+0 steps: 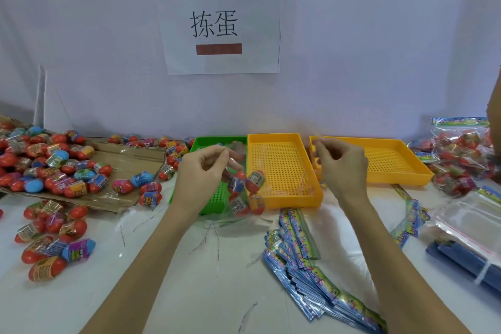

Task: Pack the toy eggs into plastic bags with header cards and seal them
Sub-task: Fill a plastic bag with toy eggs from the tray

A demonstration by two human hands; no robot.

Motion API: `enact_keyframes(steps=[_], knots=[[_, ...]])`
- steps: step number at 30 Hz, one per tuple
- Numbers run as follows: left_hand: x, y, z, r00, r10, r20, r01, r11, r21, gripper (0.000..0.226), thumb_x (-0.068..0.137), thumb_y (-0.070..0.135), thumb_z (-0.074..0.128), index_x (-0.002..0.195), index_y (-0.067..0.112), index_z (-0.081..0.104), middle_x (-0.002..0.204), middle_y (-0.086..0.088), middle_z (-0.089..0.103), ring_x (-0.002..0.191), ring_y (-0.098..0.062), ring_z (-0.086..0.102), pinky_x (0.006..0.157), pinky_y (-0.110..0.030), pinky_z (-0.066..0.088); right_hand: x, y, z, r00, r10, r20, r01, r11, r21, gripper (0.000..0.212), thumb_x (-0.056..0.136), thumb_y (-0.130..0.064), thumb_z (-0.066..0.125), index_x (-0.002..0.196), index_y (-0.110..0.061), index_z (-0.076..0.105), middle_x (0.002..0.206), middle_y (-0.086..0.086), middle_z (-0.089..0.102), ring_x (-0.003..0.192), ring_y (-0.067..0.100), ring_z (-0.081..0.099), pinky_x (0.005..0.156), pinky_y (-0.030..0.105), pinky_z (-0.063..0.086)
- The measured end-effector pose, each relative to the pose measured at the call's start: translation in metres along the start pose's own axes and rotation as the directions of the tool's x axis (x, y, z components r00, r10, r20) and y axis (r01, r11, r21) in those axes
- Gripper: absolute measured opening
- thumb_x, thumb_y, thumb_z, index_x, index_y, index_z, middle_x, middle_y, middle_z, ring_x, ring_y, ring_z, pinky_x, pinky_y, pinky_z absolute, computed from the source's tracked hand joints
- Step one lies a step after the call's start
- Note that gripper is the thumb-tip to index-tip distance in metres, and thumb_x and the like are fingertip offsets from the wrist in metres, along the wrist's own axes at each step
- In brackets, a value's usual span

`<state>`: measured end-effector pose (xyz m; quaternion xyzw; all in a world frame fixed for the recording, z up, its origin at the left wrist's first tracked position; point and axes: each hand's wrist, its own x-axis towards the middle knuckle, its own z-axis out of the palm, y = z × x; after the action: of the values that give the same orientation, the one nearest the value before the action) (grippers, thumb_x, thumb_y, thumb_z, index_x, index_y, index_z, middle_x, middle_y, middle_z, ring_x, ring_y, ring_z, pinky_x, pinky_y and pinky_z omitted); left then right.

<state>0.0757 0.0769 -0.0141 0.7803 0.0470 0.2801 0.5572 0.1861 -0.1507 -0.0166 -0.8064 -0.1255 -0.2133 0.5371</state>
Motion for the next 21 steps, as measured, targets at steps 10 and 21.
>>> enact_keyframes(steps=[10, 21], knots=[[-0.001, 0.001, 0.002, 0.998, 0.025, 0.064, -0.021, 0.998, -0.061, 0.020, 0.105, 0.010, 0.058, 0.104, 0.014, 0.077, 0.085, 0.002, 0.079, 0.080, -0.007, 0.074, 0.067, -0.016, 0.056, -0.005, -0.010, 0.001, 0.925, -0.254, 0.281, 0.326, 0.912, -0.248, 0.042, 0.101, -0.046, 0.058, 0.076, -0.021, 0.080, 0.075, -0.009, 0.073, 0.071, 0.002, 0.064, 0.072, 0.025, 0.048], [-0.002, 0.005, 0.002, 0.999, 0.026, -0.041, -0.029, 0.998, -0.058, 0.020, 0.105, 0.011, 0.057, 0.108, 0.009, 0.077, 0.080, 0.004, 0.076, 0.075, -0.004, 0.070, 0.068, -0.015, 0.053, -0.011, -0.018, 0.004, 0.805, -0.137, 0.577, 0.266, 0.953, -0.145, 0.014, 0.100, -0.037, 0.065, 0.106, -0.034, 0.077, 0.068, -0.016, 0.073, 0.067, -0.003, 0.067, 0.075, 0.021, 0.055]])
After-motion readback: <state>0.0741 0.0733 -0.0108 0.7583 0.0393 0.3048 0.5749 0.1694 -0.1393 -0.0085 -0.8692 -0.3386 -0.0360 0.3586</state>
